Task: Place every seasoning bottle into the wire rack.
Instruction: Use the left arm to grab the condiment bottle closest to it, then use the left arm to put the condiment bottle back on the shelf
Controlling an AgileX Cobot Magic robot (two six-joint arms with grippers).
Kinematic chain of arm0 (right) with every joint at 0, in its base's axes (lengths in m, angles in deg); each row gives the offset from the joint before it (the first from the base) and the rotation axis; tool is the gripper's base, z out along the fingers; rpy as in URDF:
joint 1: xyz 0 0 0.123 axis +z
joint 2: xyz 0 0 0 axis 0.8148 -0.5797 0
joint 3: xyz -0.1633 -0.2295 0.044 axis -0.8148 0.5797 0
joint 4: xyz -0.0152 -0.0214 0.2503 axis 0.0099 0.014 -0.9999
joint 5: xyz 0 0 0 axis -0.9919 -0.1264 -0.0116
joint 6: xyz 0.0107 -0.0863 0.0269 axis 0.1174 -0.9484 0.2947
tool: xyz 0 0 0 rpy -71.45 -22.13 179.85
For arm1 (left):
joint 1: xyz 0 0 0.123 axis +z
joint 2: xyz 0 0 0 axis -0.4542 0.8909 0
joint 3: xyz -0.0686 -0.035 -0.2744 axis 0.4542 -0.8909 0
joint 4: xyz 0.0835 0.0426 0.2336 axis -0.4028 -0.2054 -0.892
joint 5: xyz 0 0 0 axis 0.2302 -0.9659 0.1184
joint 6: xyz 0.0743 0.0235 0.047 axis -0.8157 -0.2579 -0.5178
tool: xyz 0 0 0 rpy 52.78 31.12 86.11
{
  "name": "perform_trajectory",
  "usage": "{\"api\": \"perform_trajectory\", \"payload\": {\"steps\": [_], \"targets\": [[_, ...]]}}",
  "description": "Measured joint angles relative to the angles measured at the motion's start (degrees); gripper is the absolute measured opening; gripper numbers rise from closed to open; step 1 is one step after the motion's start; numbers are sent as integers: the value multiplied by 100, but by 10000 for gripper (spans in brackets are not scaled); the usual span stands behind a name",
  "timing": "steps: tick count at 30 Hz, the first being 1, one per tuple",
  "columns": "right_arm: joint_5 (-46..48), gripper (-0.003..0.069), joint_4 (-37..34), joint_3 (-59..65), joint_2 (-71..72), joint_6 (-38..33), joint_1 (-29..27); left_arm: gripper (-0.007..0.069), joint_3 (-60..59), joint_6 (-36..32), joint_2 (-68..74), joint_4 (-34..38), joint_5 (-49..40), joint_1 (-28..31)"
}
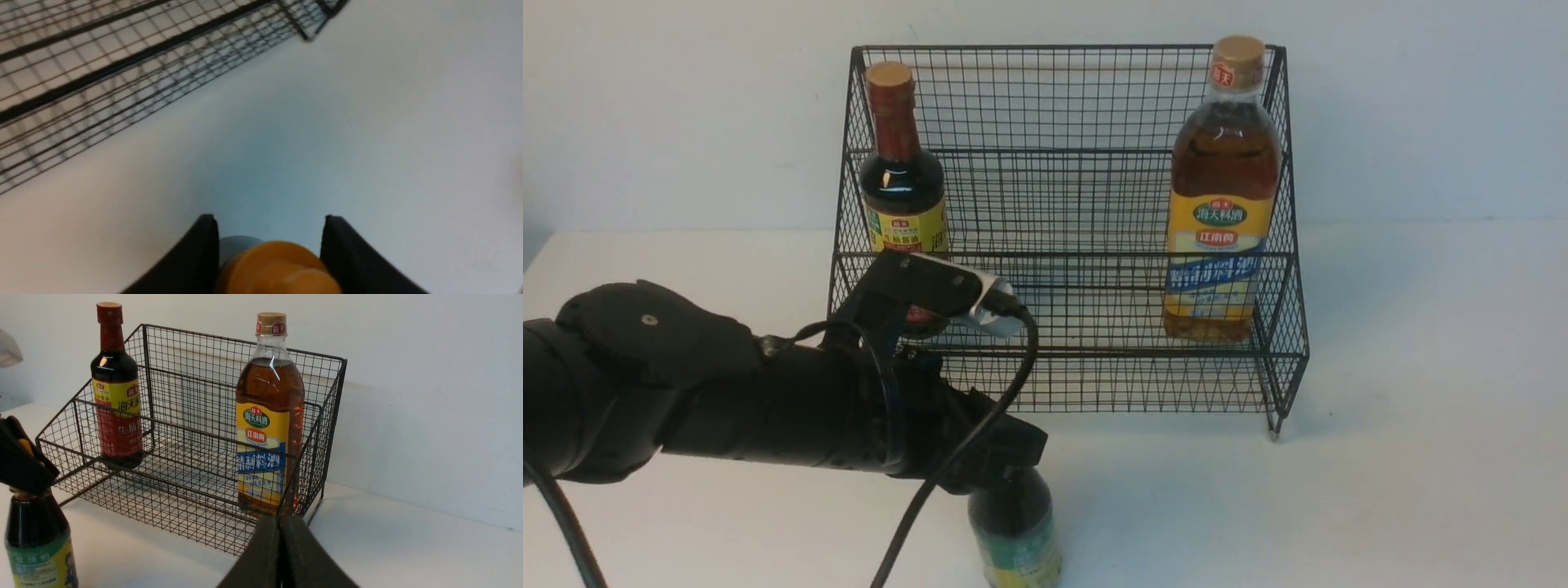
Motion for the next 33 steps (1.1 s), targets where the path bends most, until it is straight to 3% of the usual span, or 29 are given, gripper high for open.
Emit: {"api": "perform_trajectory", "payload": {"steps": [5, 9, 16, 27, 33], "targets": [[13, -15, 0, 0, 0, 0, 0, 290, 955, 553, -386, -461, -1013, -5], [13, -15, 0, 0, 0, 0, 0, 290, 1752, 810, -420, -879, -1004, -5], [19, -15, 0, 0, 0, 0, 0, 290, 2881, 947, 133, -1513, -546, -5], [27, -15, 0, 0, 0, 0, 0, 288, 2952, 535, 1290, -1322, 967, -5], [32, -15, 0, 0, 0, 0, 0, 288, 2952, 393, 1709, -1270, 1149, -5]]}}
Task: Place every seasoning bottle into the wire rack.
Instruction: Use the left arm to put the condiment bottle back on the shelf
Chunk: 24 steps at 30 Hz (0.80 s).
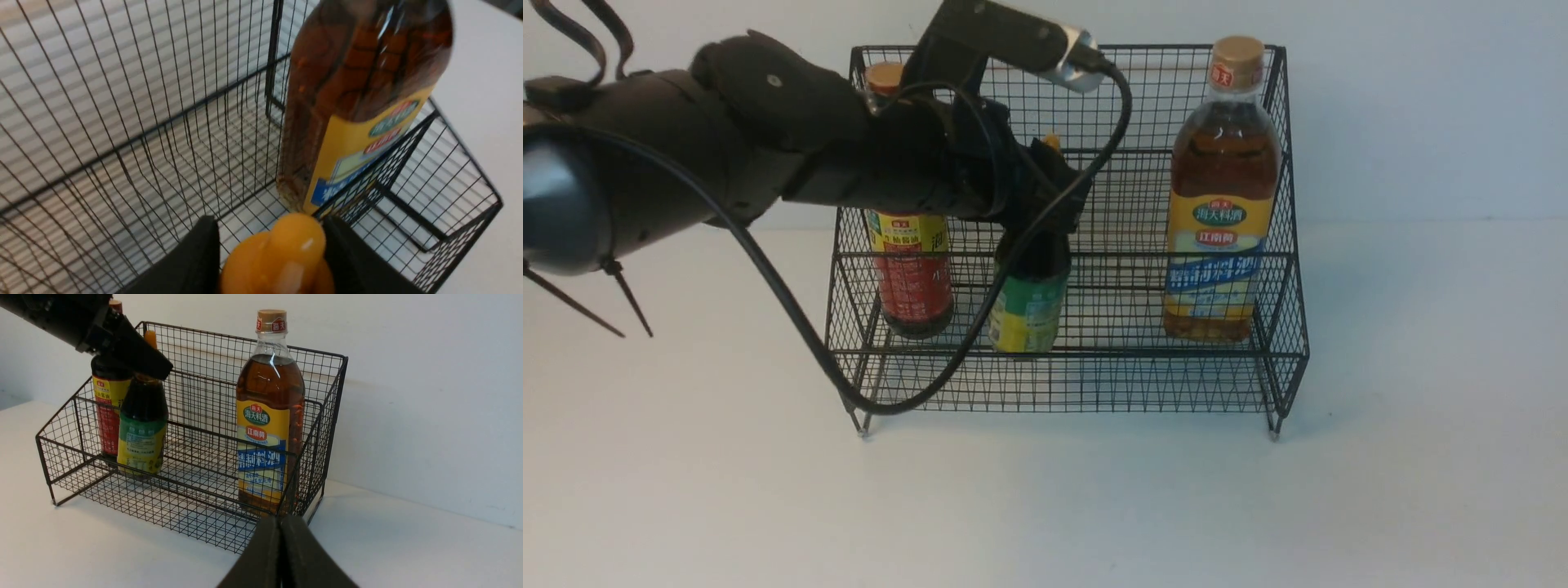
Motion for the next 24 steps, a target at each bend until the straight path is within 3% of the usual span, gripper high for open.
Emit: {"api": "perform_trajectory", "payload": {"steps": [8, 24], "targets": [[0, -15, 0, 0, 0, 0, 0, 287, 0, 43, 251, 811, 109, 0], [0, -15, 4, 0, 0, 0, 0, 286, -403, -66, 276, 767, 66, 0]]}}
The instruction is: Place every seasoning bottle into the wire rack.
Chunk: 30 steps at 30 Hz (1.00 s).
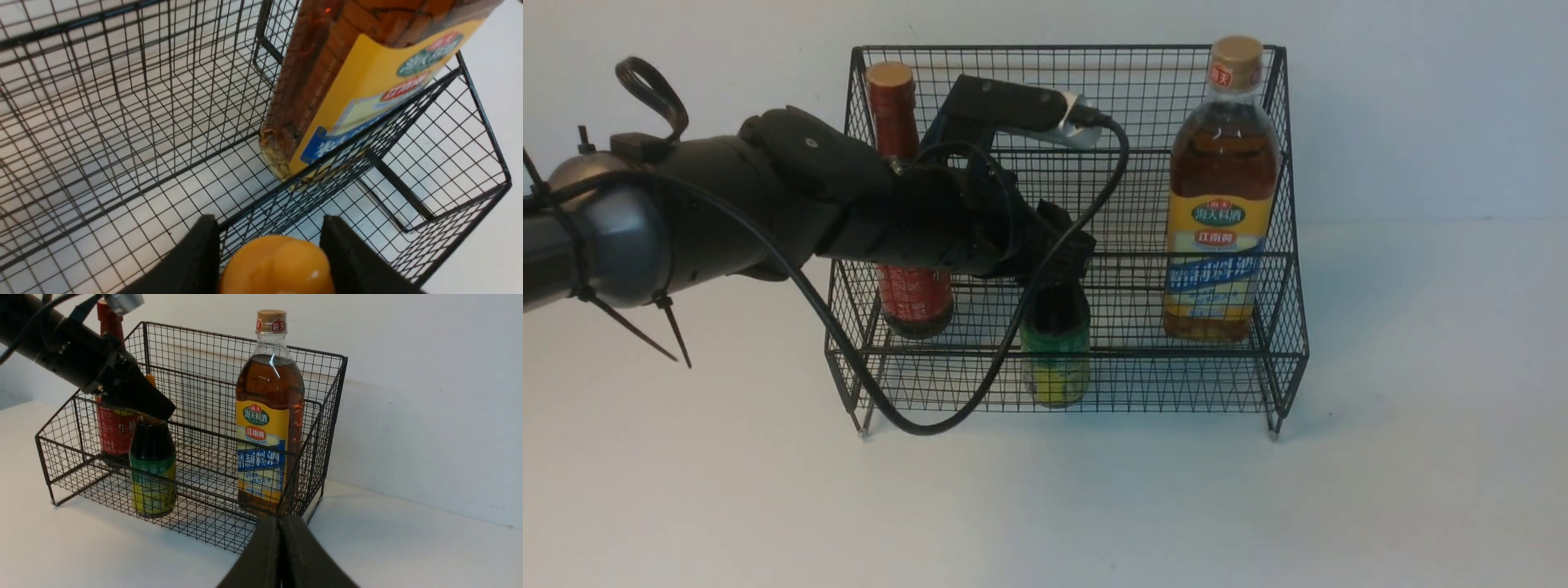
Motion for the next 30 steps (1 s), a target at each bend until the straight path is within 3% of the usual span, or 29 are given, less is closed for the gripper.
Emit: {"api": "perform_trajectory", "payload": {"steps": [5, 10, 18, 28, 30], "targets": [[0, -15, -117, 0, 0, 14, 0, 328, 0, -36, 0, 0, -202, 0], [-1, -15, -489, -150, 0, 109, 0, 429, 6, -206, -5, 0, -394, 0], [-1, -15, -526, -217, 0, 109, 0, 571, 6, -247, -209, -19, -436, 5], [-1, -15, -545, -217, 0, 113, 0, 582, 6, -420, -1191, -129, -500, 16], [-1, -15, -545, -217, 0, 113, 0, 550, 6, -444, -1470, -301, -633, 16]]}}
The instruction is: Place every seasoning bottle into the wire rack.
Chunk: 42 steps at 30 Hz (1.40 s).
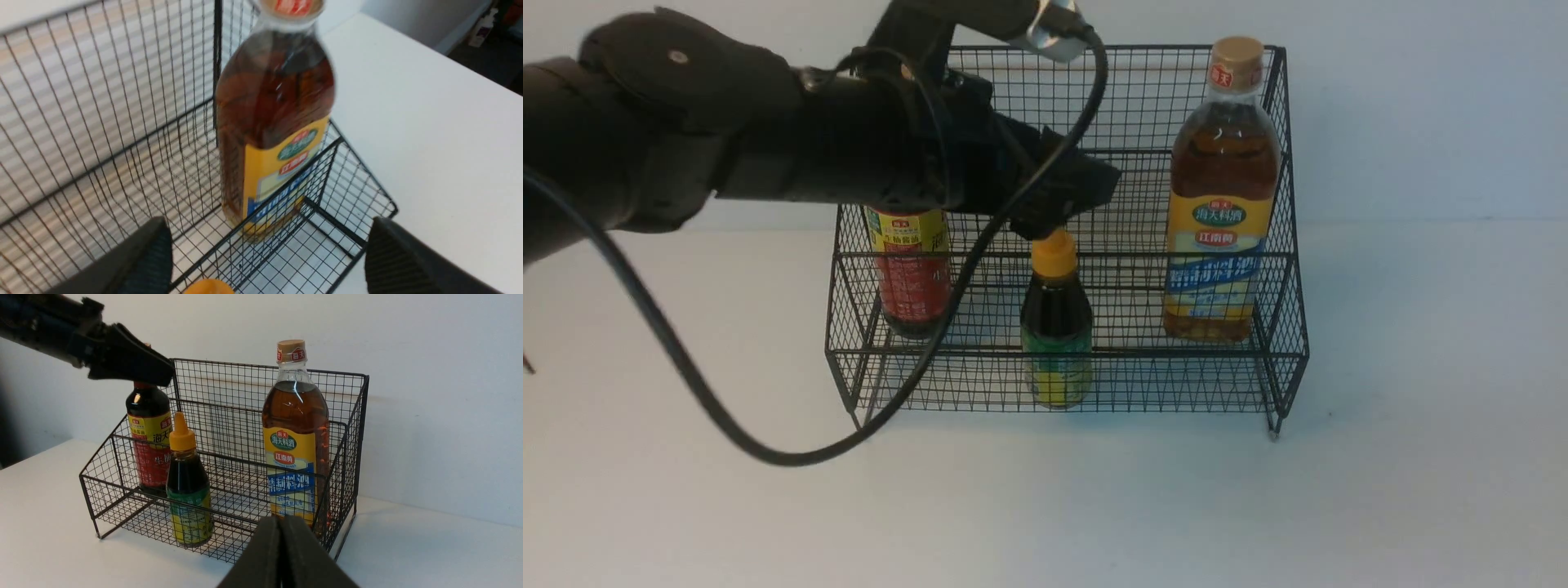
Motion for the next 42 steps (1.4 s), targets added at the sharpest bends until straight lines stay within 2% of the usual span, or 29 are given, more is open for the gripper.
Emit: {"api": "perform_trajectory", "payload": {"steps": [3, 7, 11, 13, 17, 21, 26, 31, 37, 42], "targets": [[0, -15, 0, 0, 0, 0, 0, 485, 0, 0, -308, -138, -200, 0], [0, -15, 0, 0, 0, 0, 0, 295, 0, 5, -885, -517, -878, 6], [0, -15, -1, 0, 0, 0, 0, 59, 0, 34, -1386, -866, -1531, 10], [0, -15, -1, 0, 0, 0, 0, 14, 0, 175, -1554, -939, -1663, 10], [0, -15, -1, 0, 0, 0, 0, -5, 0, 615, -1647, -980, -1764, 10], [-6, -15, -6, 38, 0, 0, 0, -5, 0, 773, -1647, -1058, -1915, 17], [-629, -15, 12, 676, 63, 0, -28, -5, 0, 806, -1647, -1141, -2077, 16], [-1052, -15, 287, 1378, 63, 0, -528, -5, 0, 806, -1634, -1270, -2077, 28], [-895, -15, 632, 1984, 63, 0, -1197, -5, 0, 877, -1650, -1420, -2122, 28], [-858, -15, 715, 2381, 63, 0, -1491, -5, 0, 1416, -2057, -1699, -2185, 28]]}}
